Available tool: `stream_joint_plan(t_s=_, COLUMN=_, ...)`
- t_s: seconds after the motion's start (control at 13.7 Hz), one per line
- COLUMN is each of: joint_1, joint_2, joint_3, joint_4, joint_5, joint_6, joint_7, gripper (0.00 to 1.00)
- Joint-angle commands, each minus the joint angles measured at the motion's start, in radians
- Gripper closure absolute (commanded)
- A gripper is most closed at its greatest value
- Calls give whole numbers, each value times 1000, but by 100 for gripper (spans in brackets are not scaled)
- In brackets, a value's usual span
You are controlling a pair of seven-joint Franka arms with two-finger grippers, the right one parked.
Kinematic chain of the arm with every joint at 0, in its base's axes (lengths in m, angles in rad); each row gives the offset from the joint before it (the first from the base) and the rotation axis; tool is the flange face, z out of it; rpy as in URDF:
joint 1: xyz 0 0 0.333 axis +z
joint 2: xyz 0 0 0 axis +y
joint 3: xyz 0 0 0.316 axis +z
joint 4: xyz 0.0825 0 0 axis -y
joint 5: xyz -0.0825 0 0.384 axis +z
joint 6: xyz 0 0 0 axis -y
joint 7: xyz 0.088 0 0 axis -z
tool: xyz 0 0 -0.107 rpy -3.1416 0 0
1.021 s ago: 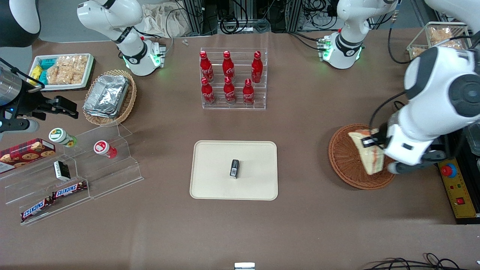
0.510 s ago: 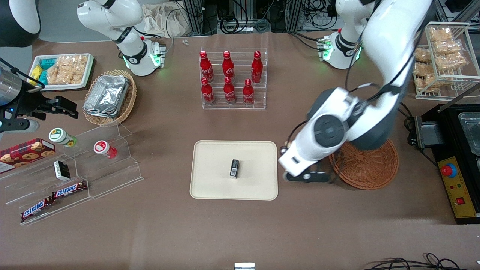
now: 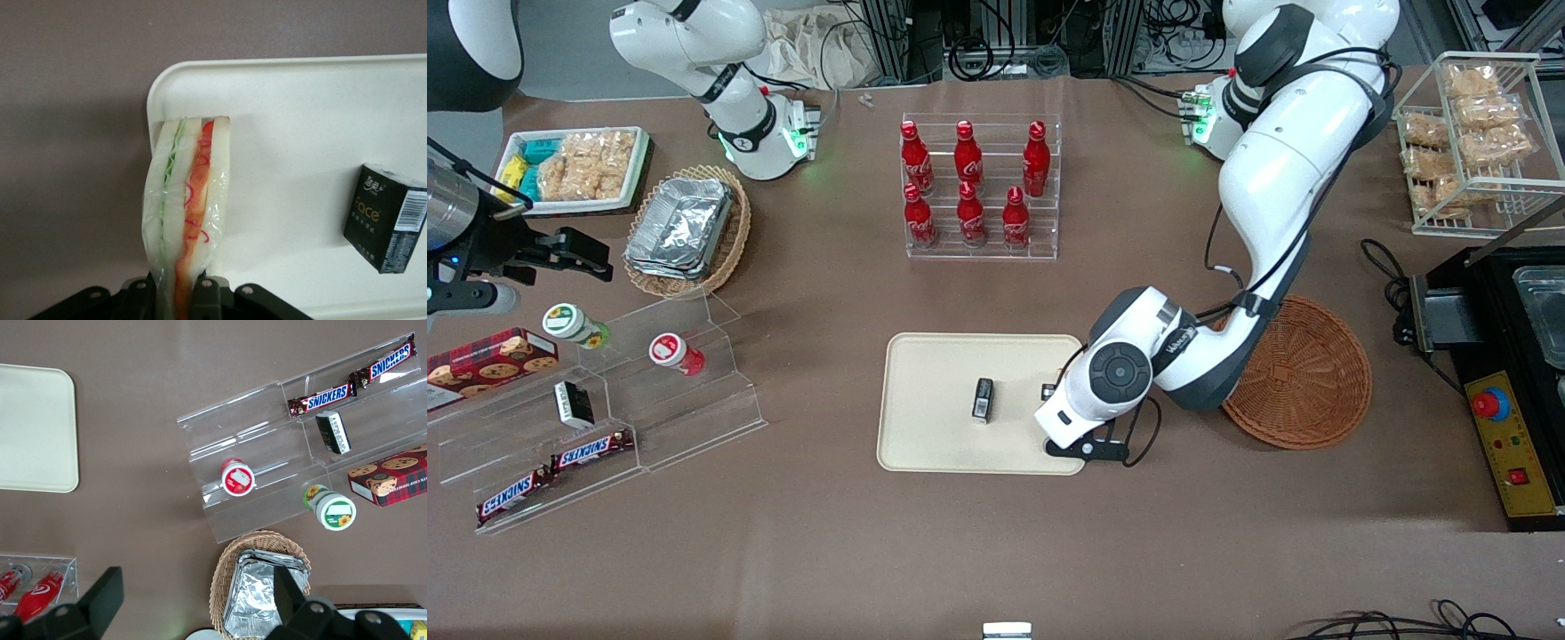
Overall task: Place sandwich from basket to tray
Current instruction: 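Carry the sandwich with the left gripper over the white tray, then lower the sandwich onto the tray beside the black box and release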
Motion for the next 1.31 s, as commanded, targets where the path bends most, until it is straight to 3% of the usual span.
stream_joint_plan(t_s=0.0, joint_1=-55, joint_2=25, joint_3=38, joint_4=47, joint_5=20, joint_6=21, joint_7=-45, gripper=100)
stream_joint_plan(t_s=0.15, joint_1=-57, joint_2=33, joint_3=38, joint_4=44, joint_5=20, joint_6=31, joint_7=-47, gripper=100)
stream_joint_plan(t_s=0.29, joint_1=-55, joint_2=30, joint_3=38, joint_4=37, joint_5=21, joint_6=32, joint_7=-35, gripper=1)
stream_joint_plan(t_s=0.73, joint_1=-13, joint_2=-117, joint_3=39, joint_4=8, joint_5=23, joint_6=-2, joint_7=-43, gripper=0)
stream_joint_plan(t_s=1.24, joint_1=249, joint_2=-572, joint_3=35, joint_4=-288, joint_5=3, joint_6=-120, joint_7=-12, gripper=0)
